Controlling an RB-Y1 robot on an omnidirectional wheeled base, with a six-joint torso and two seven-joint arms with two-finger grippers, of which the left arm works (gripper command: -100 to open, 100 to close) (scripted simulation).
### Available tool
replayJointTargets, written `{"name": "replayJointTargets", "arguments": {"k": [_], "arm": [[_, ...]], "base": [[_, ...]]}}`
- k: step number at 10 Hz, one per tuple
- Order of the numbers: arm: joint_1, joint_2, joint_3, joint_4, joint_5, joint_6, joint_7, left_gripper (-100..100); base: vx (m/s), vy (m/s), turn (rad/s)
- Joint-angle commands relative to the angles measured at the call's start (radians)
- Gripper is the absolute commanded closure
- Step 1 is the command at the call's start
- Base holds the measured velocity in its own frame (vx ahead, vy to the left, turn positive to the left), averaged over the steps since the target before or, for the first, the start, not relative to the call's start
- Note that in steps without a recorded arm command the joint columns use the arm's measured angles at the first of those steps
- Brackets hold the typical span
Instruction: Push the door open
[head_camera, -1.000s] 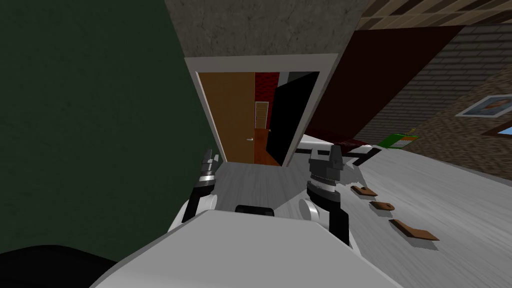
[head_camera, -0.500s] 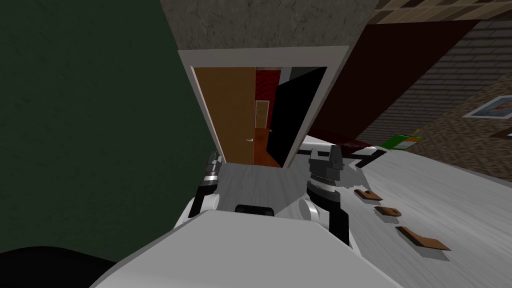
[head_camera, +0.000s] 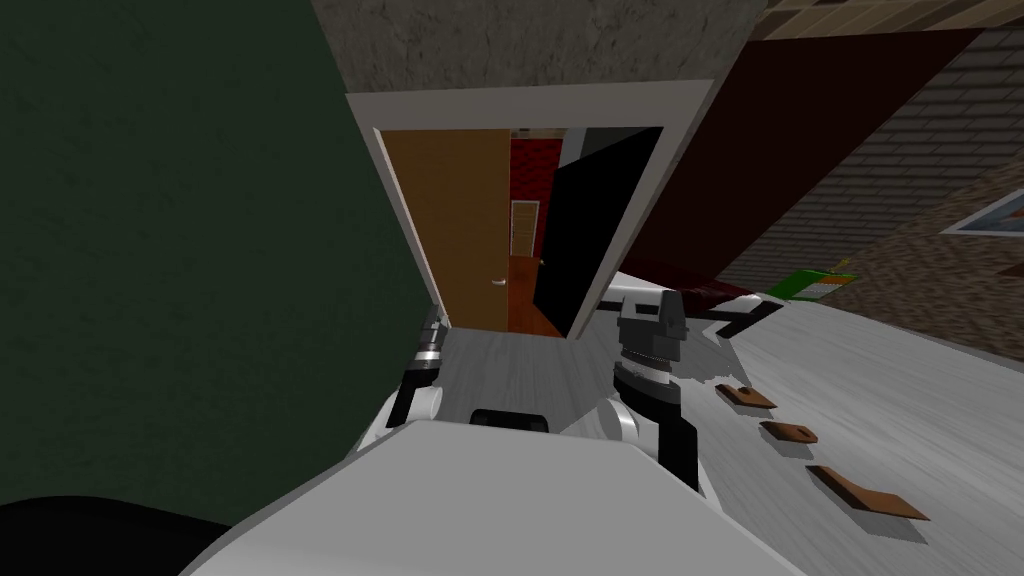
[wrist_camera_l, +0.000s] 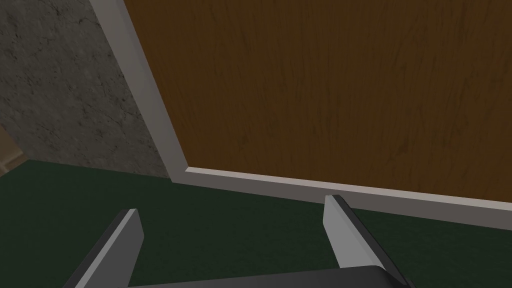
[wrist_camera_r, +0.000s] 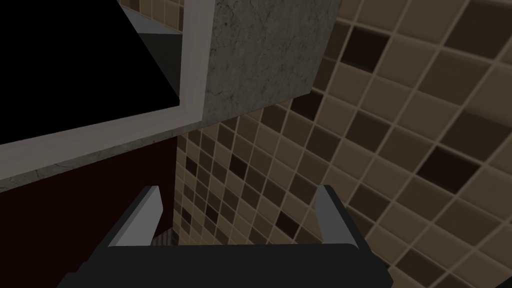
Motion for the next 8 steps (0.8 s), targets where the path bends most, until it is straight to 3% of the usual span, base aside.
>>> {"name": "replayJointTargets", "arguments": {"k": [1,8], "arm": [[-0.018,0.006,-0.002,0.039,0.001,-0.009,0.002,-100],[-0.097,0.033,-0.013,0.217,0.003,-0.052,0.011,-100]], "base": [[0.097,0.009,0.008],[0.100,-0.011,0.008]]}}
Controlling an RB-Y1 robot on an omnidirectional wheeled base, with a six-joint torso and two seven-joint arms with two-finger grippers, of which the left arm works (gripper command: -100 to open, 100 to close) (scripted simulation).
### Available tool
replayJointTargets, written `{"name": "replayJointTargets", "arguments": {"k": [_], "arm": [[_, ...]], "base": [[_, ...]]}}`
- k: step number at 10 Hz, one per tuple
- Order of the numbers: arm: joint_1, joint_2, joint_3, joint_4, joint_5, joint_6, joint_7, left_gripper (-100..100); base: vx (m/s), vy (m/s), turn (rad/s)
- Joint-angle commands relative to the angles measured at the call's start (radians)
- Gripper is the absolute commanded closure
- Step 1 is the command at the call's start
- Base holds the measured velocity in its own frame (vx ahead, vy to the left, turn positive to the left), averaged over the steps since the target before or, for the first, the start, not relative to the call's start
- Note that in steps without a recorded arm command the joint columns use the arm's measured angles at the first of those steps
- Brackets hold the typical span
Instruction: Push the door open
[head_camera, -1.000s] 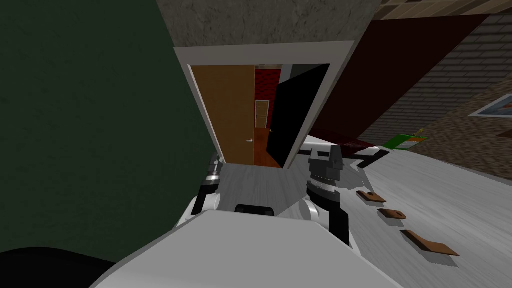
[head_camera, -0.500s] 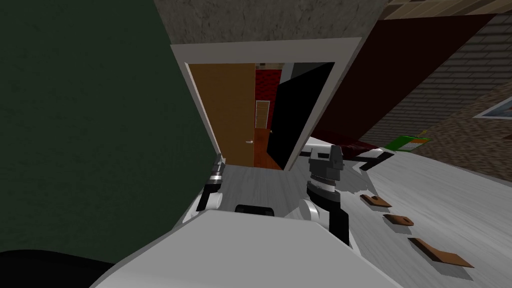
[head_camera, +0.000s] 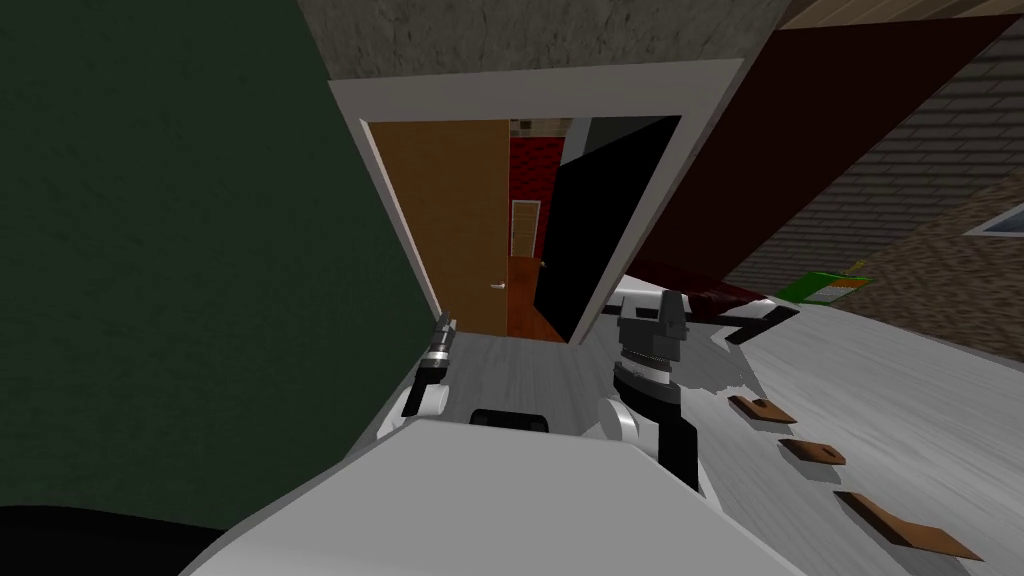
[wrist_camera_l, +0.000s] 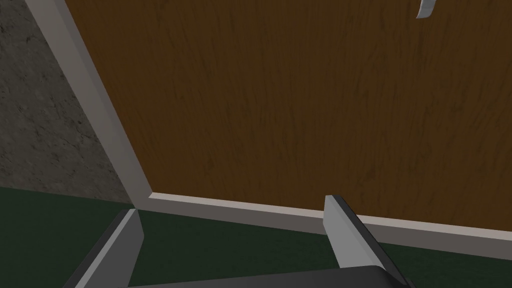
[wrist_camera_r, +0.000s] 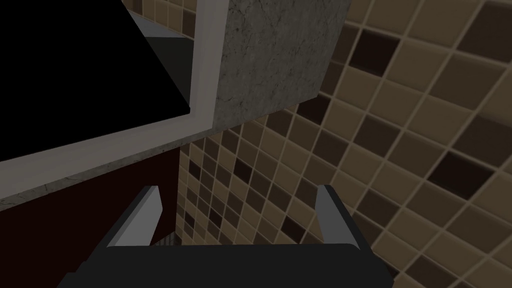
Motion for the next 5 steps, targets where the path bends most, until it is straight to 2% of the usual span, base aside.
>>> {"name": "replayJointTargets", "arguments": {"k": [1,5], "arm": [[-0.019,0.009,-0.001,0.044,0.002,-0.011,0.005,-100],[-0.068,0.020,-0.008,0.156,0.004,-0.037,0.010,-100]], "base": [[0.099,-0.002,0.009],[0.097,0.001,0.009]]}}
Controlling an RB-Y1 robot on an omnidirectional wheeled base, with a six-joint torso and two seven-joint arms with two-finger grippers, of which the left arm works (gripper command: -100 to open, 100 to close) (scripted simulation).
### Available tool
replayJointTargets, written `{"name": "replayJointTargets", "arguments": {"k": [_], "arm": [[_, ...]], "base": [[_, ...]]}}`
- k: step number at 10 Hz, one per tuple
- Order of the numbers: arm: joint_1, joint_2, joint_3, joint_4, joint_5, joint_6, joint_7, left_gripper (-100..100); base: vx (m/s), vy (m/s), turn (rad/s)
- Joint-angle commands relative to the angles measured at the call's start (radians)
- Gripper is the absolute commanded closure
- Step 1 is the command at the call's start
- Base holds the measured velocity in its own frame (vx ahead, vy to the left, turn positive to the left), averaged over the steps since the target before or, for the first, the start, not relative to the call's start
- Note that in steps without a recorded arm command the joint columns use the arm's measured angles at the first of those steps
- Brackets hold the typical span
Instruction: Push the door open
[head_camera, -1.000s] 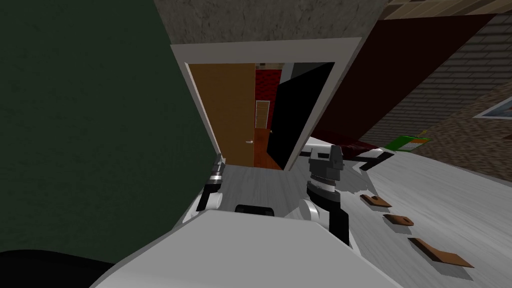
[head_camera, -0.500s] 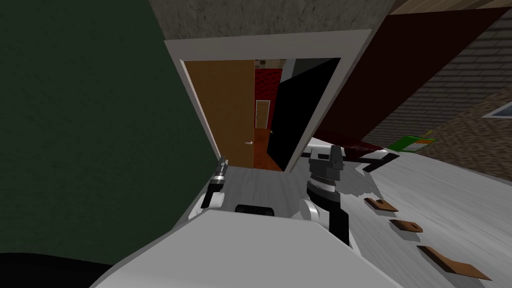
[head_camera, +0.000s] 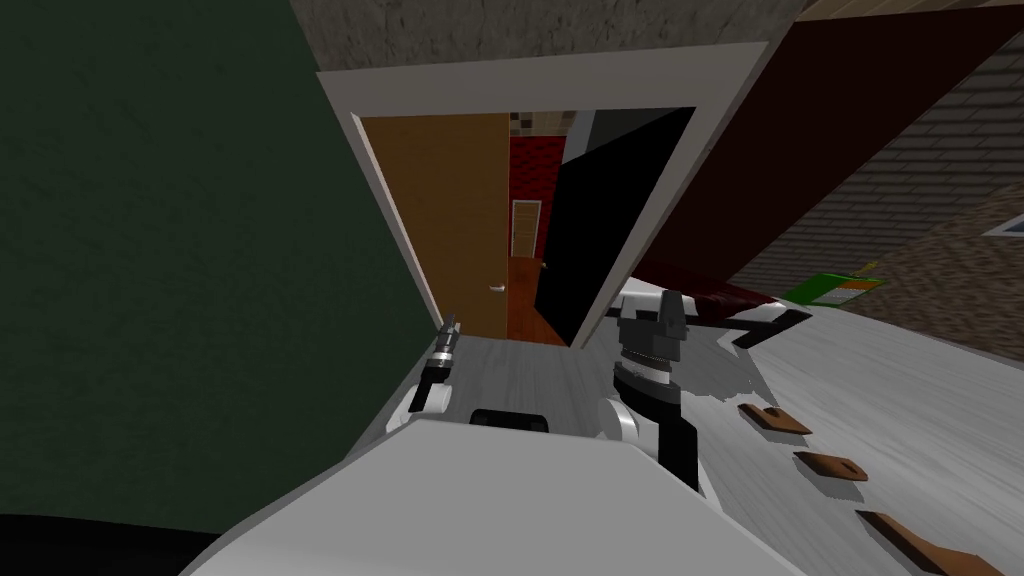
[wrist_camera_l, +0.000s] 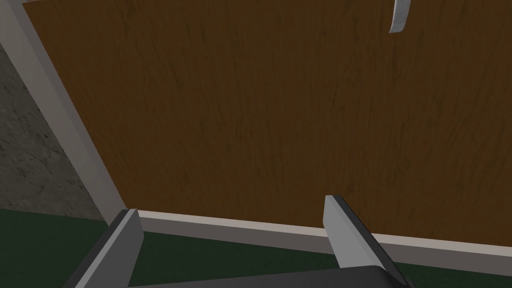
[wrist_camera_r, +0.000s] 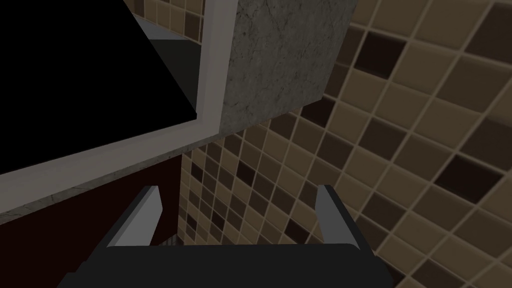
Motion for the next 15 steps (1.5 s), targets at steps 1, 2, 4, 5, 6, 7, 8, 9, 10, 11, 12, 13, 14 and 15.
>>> {"name": "replayJointTargets", "arguments": {"k": [1,2,4,5,6,7,8,9,10,11,12,13,14,15], "arm": [[-0.023,0.005,-0.002,0.048,0.001,-0.010,0.003,-100],[-0.035,0.007,-0.004,0.077,0.001,-0.017,0.004,-100],[-0.061,0.011,-0.008,0.134,0.002,-0.031,0.007,-100],[-0.074,0.013,-0.010,0.163,0.003,-0.038,0.008,-100],[-0.087,0.014,-0.011,0.192,0.003,-0.045,0.010,-100],[-0.099,0.015,-0.013,0.219,0.004,-0.052,0.011,-100],[-0.112,0.017,-0.015,0.249,0.004,-0.058,0.013,-100],[-0.125,0.018,-0.017,0.278,0.005,-0.065,0.014,-100],[-0.138,0.019,-0.019,0.304,0.005,-0.072,0.016,-100],[-0.150,0.020,-0.020,0.333,0.006,-0.079,0.017,-100],[-0.150,0.020,-0.020,0.335,0.006,-0.079,0.017,-100],[-0.163,0.020,-0.022,0.363,0.006,-0.085,0.018,-100],[-0.175,0.021,-0.024,0.391,0.006,-0.092,0.020,-100],[-0.188,0.021,-0.026,0.419,0.007,-0.099,0.021,-100]], "base": [[0.101,0.004,0.006],[0.109,-0.017,0.008],[0.099,-0.022,0.011],[0.101,0.003,0.009],[0.100,-0.004,0.006],[0.103,-0.010,0.012],[0.106,-0.007,0.008],[0.095,-0.006,0.007],[0.087,-0.001,0.009],[0.109,-0.006,0.008],[0.075,-0.014,0.004],[0.049,-0.012,0.009],[0.078,-0.010,0.007],[0.091,-0.003,0.009]]}}
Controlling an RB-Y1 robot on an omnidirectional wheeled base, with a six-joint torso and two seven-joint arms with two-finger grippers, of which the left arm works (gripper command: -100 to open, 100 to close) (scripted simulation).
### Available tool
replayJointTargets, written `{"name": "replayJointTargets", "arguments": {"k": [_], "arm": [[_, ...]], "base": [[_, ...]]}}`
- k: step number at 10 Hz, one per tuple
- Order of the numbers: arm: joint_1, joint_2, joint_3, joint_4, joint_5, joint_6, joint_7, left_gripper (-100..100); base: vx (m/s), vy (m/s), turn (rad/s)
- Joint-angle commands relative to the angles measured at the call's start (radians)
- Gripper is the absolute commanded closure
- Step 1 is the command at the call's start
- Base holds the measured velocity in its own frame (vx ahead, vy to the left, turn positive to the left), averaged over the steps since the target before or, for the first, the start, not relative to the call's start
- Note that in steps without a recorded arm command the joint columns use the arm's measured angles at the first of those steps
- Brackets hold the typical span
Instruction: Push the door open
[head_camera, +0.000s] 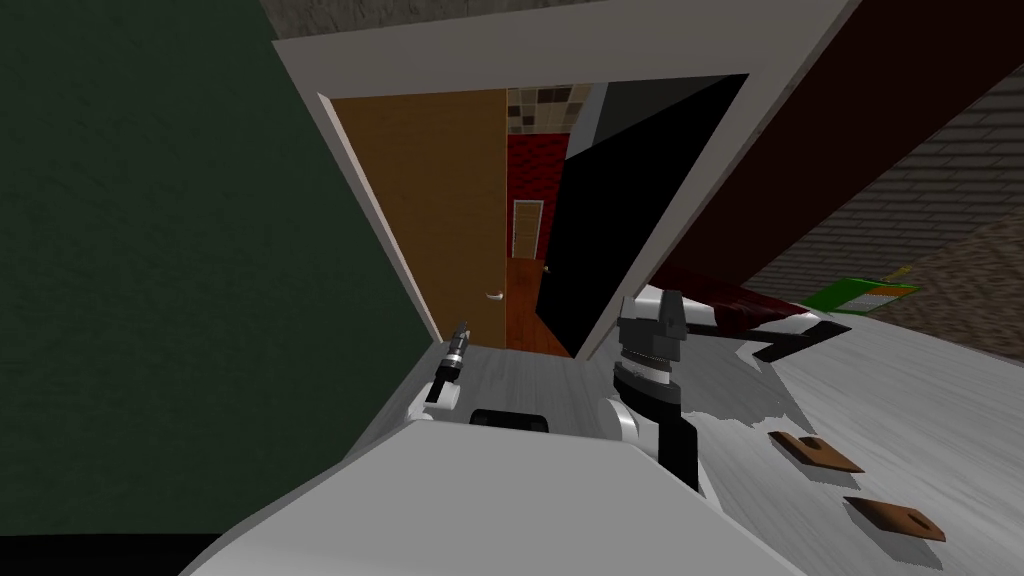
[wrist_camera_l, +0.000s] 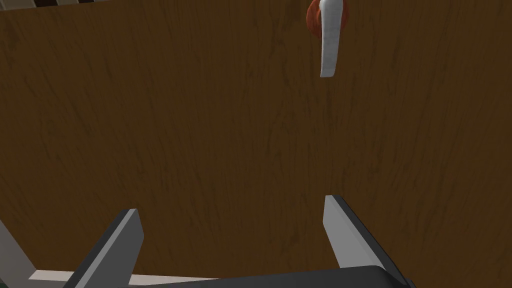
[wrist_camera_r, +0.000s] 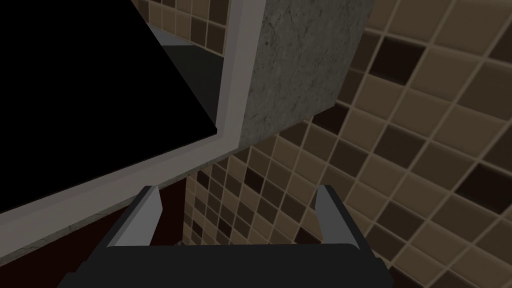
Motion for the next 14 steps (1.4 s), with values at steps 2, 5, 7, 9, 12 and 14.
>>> {"name": "replayJointTargets", "arguments": {"k": [2,5,7,9,12,14], "arm": [[-0.031,0.002,-0.005,0.075,0.001,-0.021,0.004,-100],[-0.066,0.001,-0.010,0.153,0.002,-0.040,0.008,-100],[-0.088,0.001,-0.013,0.203,0.003,-0.052,0.011,-100],[-0.109,-0.001,-0.016,0.250,0.004,-0.063,0.013,-100],[-0.139,-0.003,-0.020,0.317,0.005,-0.079,0.016,-100],[-0.157,-0.005,-0.023,0.358,0.006,-0.089,0.018,-100]], "base": [[0.100,-0.001,0.008],[0.100,-0.017,0.009],[0.103,0.004,0.006],[0.098,-0.001,0.009],[0.094,-0.021,0.008],[0.101,-0.004,0.005]]}}
